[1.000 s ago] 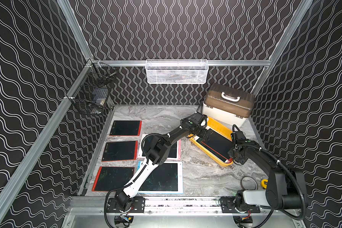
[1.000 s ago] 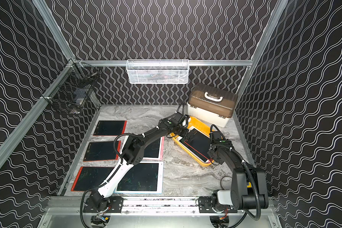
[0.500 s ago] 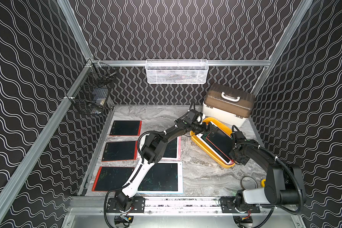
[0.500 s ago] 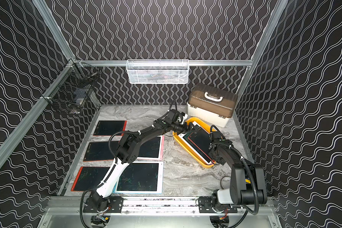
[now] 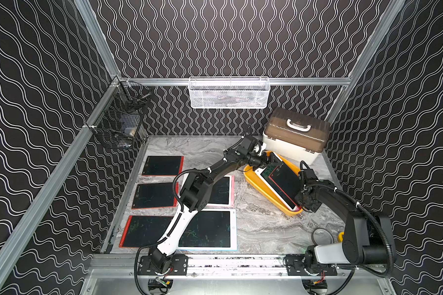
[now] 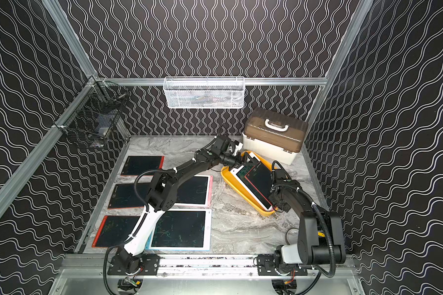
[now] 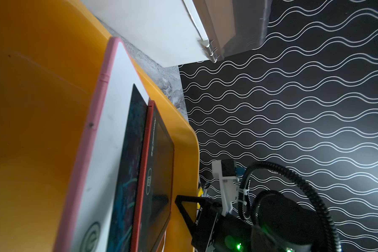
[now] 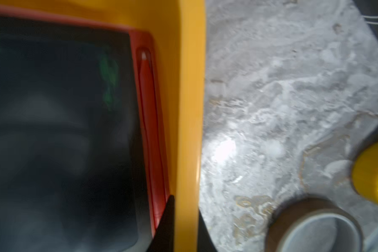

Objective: Take out the writing tablet from the storage box
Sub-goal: Pick up the writing tablet from the storage box.

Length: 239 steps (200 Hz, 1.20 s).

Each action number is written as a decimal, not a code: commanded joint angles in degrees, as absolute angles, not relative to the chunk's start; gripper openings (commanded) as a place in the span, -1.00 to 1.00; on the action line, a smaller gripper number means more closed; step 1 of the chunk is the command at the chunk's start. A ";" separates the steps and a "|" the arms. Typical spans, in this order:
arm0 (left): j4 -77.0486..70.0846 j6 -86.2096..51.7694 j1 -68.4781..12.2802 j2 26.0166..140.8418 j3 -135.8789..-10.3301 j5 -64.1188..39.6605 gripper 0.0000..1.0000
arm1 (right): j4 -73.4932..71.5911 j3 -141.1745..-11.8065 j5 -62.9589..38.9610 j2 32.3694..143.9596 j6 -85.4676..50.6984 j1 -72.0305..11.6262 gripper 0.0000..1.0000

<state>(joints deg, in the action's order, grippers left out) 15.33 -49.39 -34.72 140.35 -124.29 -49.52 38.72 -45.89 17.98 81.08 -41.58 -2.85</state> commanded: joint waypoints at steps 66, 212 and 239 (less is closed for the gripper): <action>37.47 -31.36 -34.11 137.95 -126.20 -38.88 0.29 | 37.53 -47.19 18.74 82.41 -41.54 -2.91 -0.76; 47.90 -20.81 -33.82 134.75 -130.48 -31.48 0.05 | 36.73 -48.52 19.15 84.58 -41.24 -2.92 -0.76; 46.89 -22.59 -32.65 134.17 -130.52 -33.94 -0.30 | 36.83 -49.28 20.41 85.03 -40.72 -2.92 -0.76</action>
<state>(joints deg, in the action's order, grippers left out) 47.18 -23.44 -33.67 136.88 -130.06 -32.03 36.14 -48.42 17.12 84.60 -41.23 -2.90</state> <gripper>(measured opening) 0.427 0.121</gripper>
